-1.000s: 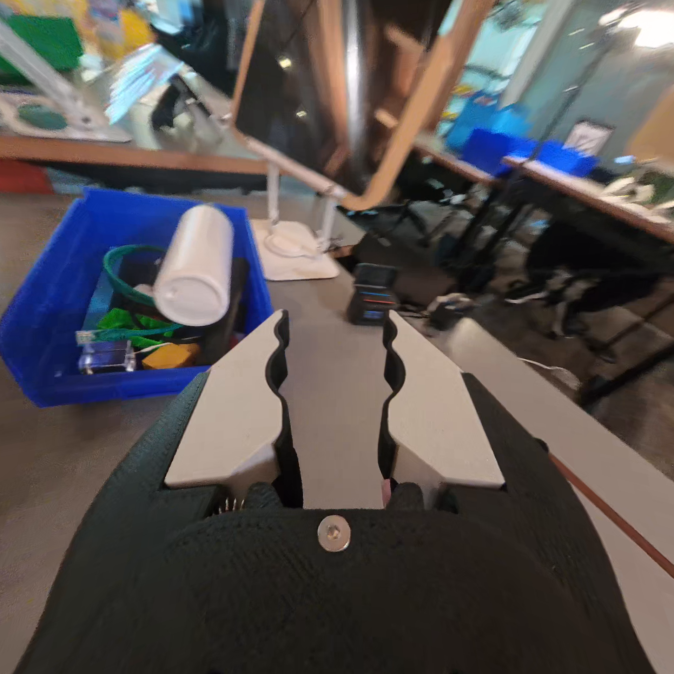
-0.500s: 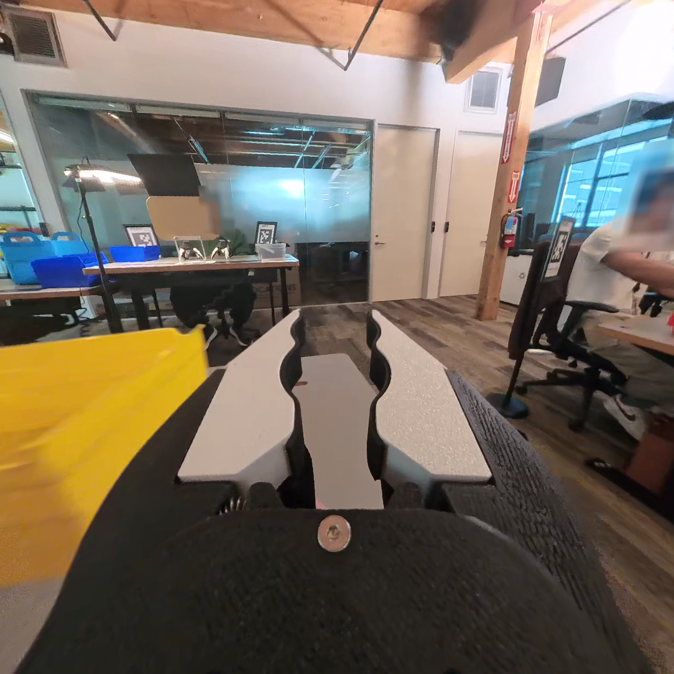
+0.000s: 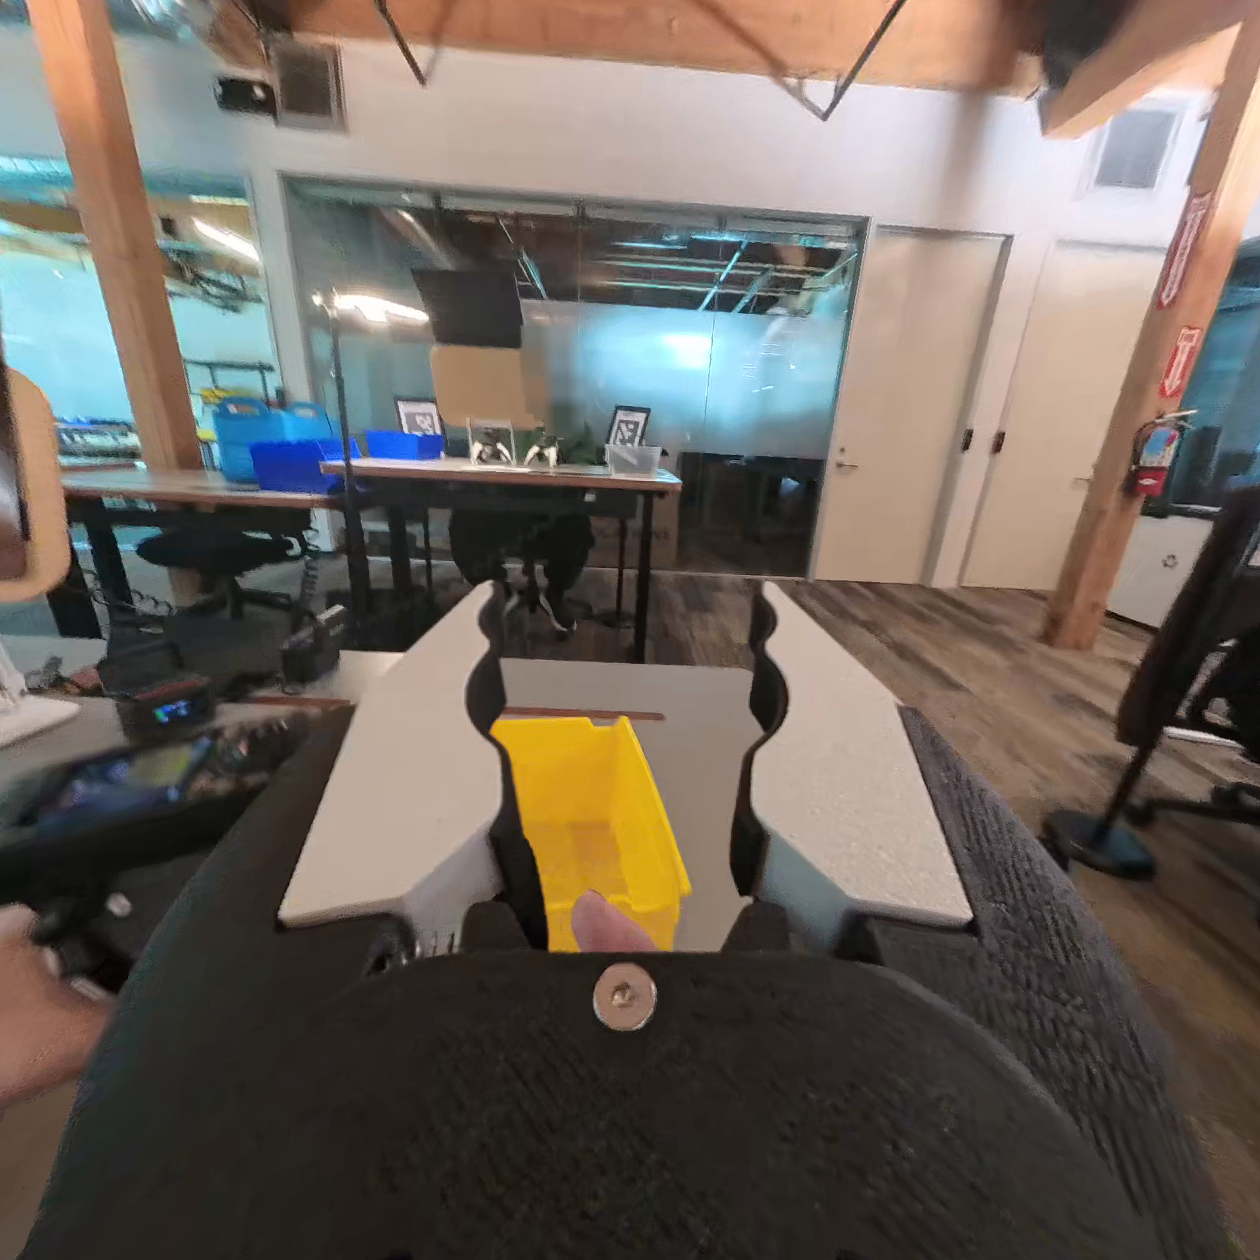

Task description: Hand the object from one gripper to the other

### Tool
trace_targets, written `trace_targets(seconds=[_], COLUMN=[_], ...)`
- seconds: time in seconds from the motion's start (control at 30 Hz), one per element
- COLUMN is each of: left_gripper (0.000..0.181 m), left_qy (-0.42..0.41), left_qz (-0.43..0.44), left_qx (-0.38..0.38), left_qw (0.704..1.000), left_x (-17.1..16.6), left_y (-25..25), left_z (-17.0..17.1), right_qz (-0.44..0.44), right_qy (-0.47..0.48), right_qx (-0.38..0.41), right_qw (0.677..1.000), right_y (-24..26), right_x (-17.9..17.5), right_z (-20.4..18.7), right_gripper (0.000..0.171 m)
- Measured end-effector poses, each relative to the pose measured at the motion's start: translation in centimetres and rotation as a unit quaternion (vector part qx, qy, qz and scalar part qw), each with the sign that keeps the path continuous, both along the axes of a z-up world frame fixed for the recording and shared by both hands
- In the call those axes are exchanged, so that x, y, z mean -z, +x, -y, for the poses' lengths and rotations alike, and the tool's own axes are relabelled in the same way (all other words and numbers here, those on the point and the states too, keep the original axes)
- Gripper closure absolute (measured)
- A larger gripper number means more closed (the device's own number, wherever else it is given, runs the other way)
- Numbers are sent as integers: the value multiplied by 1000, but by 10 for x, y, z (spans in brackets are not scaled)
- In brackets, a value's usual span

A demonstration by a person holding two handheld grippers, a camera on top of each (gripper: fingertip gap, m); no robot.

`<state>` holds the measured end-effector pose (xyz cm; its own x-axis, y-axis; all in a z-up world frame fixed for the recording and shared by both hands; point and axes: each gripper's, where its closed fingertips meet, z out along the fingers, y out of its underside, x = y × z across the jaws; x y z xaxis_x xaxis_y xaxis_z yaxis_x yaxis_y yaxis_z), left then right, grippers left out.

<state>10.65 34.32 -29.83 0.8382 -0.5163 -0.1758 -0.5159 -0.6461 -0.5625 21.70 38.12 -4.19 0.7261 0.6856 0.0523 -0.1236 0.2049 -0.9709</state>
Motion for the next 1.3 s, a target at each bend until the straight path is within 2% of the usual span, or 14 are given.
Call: trace_targets(seconds=[0.07, 0.1, 0.2, 0.23, 0.27, 0.33, 0.4, 0.5, 0.63, 0.7, 0.8, 0.97, 1.13, 1.3], left_gripper=[172, 161, 76, 56, 54, 63, 65, 81, 109, 123, 129, 134, 140, 143], left_qy=[25, 60, 167, 180, 194, 202, 182, 204, 180, 156, 154, 159, 158, 167], left_qz=[-2, -19, -128, -170, -198, -170, -72, 38, 145, 213, 252, 185, 122, 88], left_qx=[-13, -22, -53, -55, -56, -64, -72, -122, -199, -220, -249, -306, -348, -417], left_qw=[1000, 998, 976, 967, 959, 962, 978, 971, 952, 939, 922, 920, 916, 889], left_x=[6, 1, -27, -35, -43, -53, -55, -70, -58, -48, -40, -34, -37, -41], left_y=[-2, -7, -37, -49, -60, -71, -76, -110, -168, -179, -196, -227, -254, -302], left_z=[-3, -7, -11, -3, 6, 34, 69, 115, 174, 198, 221, 251, 286, 329], right_qz=[-12, -12, 8, 22, 46, 116, 210, 331, 359, 391, 473, 507, 496, 454], right_qy=[-20, -27, -40, -47, -57, -90, -127, -157, -197, -223, -240, -245, -285, -319], right_qx=[-17, -22, -41, -58, -87, -146, -163, -185, -227, -244, -237, -188, -147, -95], right_qw=[1000, 999, 998, 997, 993, 978, 956, 912, 884, 859, 814, 805, 807, 827], right_y=[-7, -9, -20, -27, -38, -62, -82, -104, -148, -165, -168, -145, -99, -57], right_x=[-1, 0, 3, 6, 12, 35, 68, 115, 148, 170, 207, 213, 209, 208], right_z=[1, 2, 8, 12, 20, 36, 43, 53, 61, 70, 75, 61, 46, 17], right_gripper=[82, 78, 77, 81, 92, 106, 109, 126, 149, 152, 153, 171, 171, 169])
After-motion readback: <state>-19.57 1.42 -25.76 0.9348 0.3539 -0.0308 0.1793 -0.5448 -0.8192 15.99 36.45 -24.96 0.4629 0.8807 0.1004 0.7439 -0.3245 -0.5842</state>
